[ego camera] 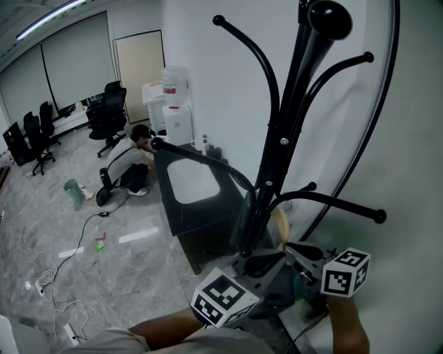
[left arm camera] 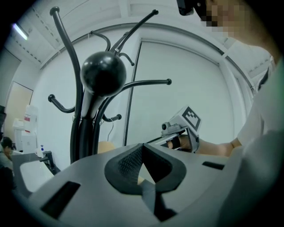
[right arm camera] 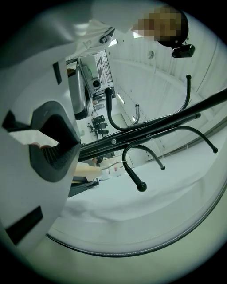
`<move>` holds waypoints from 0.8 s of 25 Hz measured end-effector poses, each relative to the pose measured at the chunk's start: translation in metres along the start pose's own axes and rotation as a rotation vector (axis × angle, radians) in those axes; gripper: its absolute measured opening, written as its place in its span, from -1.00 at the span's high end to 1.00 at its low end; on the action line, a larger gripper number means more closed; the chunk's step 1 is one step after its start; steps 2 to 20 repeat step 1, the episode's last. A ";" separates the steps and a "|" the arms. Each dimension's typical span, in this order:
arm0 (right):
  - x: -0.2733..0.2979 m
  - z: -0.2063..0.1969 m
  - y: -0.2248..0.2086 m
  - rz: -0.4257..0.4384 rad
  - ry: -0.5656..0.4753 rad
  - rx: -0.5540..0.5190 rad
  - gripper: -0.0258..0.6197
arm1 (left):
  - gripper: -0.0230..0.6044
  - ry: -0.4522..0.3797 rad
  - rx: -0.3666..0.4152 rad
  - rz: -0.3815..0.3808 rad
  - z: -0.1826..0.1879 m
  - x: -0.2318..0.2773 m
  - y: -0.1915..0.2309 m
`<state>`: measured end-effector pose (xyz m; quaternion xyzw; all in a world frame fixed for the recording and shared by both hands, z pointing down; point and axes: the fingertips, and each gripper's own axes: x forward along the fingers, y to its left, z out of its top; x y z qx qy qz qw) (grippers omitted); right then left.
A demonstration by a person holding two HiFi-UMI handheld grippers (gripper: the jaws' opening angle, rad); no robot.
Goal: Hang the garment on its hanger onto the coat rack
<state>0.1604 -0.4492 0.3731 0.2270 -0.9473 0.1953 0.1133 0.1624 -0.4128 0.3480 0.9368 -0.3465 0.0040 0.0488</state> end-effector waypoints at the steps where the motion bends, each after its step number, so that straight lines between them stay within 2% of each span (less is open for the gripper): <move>1: 0.001 0.000 0.001 0.001 0.000 -0.002 0.87 | 0.91 -0.001 0.000 -0.001 0.000 -0.001 0.000; 20: 0.001 0.000 0.001 0.001 0.000 -0.002 0.87 | 0.91 -0.001 0.000 -0.001 0.000 -0.001 0.000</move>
